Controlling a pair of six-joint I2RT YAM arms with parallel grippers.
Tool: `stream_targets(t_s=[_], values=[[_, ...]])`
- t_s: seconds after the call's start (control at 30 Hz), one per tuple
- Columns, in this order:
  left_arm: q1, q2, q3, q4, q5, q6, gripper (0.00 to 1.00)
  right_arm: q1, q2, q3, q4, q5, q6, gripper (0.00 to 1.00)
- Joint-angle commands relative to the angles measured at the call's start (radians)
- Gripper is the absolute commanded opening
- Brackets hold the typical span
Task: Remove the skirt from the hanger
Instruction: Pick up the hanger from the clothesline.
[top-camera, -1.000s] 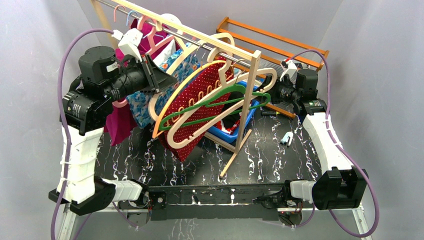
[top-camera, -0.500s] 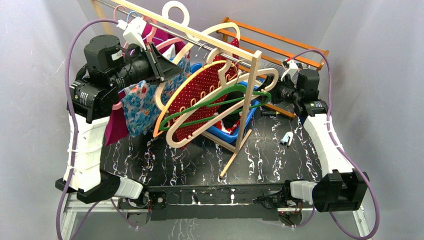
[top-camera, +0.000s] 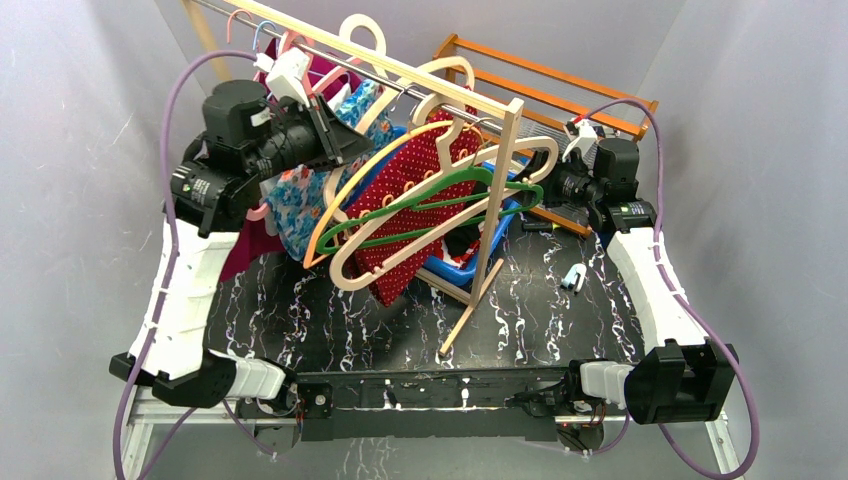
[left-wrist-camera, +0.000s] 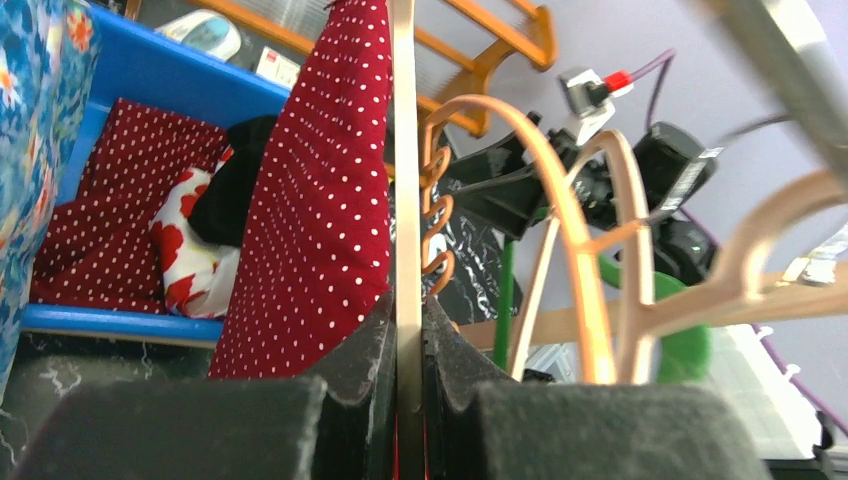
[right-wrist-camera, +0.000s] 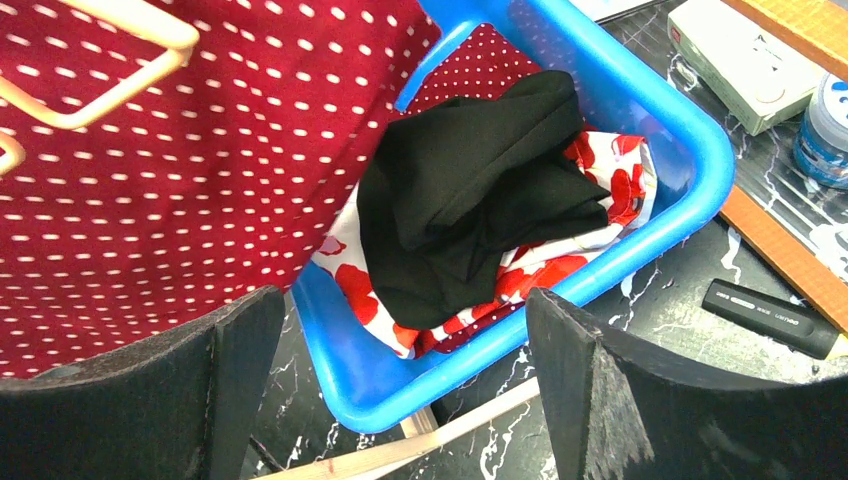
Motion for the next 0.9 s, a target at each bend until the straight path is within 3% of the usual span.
stream_targets(t_s=[0.0,0.17,0.33,0.47,0.67,0.77,0.87], values=[[0.004,-0.082,-0.097,0.166,-0.049,0.017,0.0,0.0,0.008,0.037,0.02,0.019,0.024,0.98],[0.005,-0.118,-0.203,0.22,-0.079,0.043,0.0,-0.01,0.042,0.046,0.051,-0.024,0.07,0.98],[0.006,-0.131,-0.279,0.292,-0.045,-0.007,0.0,-0.012,0.073,-0.016,0.177,-0.175,0.148,0.97],[0.008,-0.137,-0.28,0.325,-0.019,-0.04,0.0,-0.009,0.12,-0.051,0.262,-0.288,0.215,0.82],[0.009,-0.15,-0.261,0.335,-0.017,-0.065,0.0,0.025,0.146,-0.136,0.466,-0.348,0.369,0.68],[0.01,-0.151,-0.258,0.349,-0.005,-0.077,0.0,0.06,0.166,-0.174,0.572,-0.35,0.456,0.68],[0.01,-0.152,-0.263,0.361,0.005,-0.089,0.0,0.094,0.192,-0.206,0.655,-0.335,0.513,0.73]])
